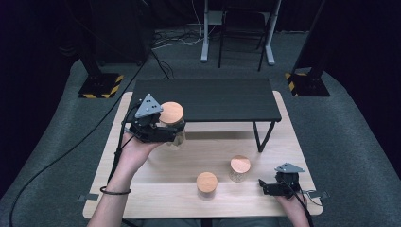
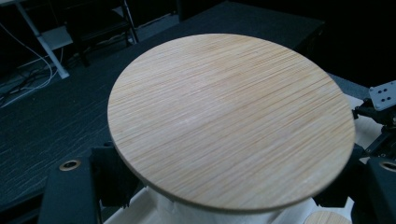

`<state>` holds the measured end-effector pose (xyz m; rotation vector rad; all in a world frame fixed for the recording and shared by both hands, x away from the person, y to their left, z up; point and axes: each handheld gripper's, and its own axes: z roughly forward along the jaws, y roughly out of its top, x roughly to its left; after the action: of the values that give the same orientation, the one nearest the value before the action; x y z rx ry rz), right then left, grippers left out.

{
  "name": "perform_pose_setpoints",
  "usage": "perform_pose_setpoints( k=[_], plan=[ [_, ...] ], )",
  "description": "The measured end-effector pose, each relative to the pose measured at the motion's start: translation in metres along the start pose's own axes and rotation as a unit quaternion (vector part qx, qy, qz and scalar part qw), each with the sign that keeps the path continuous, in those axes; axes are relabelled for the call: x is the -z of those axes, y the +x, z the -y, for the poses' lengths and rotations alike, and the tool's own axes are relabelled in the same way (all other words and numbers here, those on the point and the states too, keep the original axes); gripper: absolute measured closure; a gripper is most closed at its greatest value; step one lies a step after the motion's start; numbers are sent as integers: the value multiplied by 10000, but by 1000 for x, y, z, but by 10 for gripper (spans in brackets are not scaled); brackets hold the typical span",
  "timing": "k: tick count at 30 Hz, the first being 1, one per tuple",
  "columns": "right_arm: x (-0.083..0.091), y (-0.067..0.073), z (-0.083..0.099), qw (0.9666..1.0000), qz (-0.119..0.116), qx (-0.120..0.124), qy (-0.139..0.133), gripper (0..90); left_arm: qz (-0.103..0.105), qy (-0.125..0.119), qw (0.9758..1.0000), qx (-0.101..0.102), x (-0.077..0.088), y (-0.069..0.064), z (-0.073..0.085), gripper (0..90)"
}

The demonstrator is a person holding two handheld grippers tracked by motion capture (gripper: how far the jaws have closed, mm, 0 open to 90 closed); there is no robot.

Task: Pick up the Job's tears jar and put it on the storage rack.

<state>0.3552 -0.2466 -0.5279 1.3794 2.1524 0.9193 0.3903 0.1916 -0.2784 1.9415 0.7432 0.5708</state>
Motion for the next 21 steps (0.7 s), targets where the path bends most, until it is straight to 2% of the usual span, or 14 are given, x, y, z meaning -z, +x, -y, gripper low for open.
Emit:
perform_pose_setpoints(
  k=[6, 13, 21],
  plan=[
    [0, 0, 0, 10000, 0, -1, 0, 27, -24, 29, 10000, -23, 0, 1, -6, 250],
    [0, 0, 0, 10000, -1, 1, 0, 27, -40, 13, 9999, -111, 2, 2, -20, 250],
    [0, 0, 0, 10000, -4, 3, 1, 27, -19, 45, 9999, -96, -1, 6, -32, 250]
  ],
)
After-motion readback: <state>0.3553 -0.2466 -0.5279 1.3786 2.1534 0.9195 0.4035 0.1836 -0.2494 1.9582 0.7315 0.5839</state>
